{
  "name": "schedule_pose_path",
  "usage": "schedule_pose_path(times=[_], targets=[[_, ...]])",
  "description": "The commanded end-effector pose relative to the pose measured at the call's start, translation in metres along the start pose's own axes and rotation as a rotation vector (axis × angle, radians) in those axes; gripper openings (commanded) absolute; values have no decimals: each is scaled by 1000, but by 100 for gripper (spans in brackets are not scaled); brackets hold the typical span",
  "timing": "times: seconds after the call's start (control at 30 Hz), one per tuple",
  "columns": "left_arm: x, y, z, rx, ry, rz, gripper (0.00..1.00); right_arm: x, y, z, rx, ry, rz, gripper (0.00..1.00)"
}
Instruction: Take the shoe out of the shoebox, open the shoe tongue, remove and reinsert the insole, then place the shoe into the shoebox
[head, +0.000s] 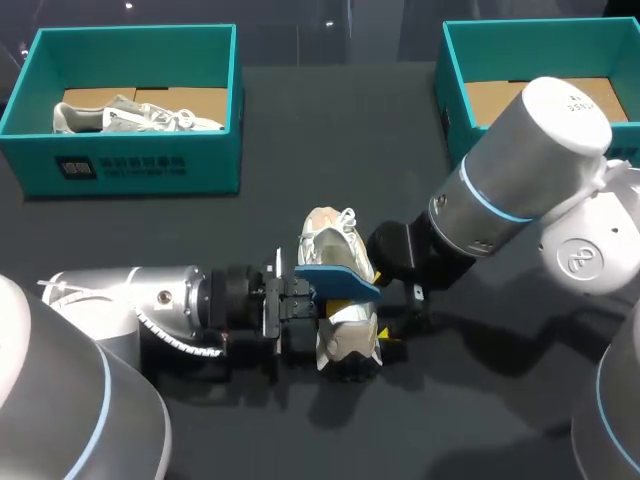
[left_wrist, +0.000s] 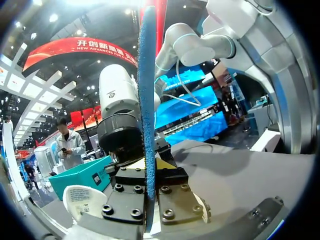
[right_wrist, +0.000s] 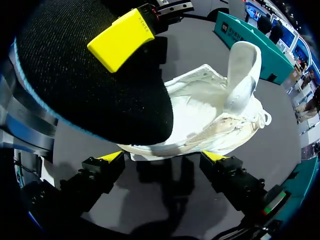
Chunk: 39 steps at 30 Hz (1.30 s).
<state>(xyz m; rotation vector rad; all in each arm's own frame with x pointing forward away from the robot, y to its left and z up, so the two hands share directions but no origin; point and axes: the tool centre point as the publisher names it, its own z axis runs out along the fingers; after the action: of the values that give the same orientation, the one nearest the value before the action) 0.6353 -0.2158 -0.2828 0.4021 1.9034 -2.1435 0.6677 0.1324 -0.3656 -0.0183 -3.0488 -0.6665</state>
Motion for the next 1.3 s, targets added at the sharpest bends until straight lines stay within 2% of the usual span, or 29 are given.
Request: schedule_pose_path(times=[0.03,0.57,1.3], targets=[[2,2,3,-5,-11,2,0,1,0,1,0,-2,0,100],[-10,21,1,-44,-36,17,0,1,0,1,0,-2,0,100],[-15,44,2,-88,19,70,0,1,0,1,0,-2,0,100]])
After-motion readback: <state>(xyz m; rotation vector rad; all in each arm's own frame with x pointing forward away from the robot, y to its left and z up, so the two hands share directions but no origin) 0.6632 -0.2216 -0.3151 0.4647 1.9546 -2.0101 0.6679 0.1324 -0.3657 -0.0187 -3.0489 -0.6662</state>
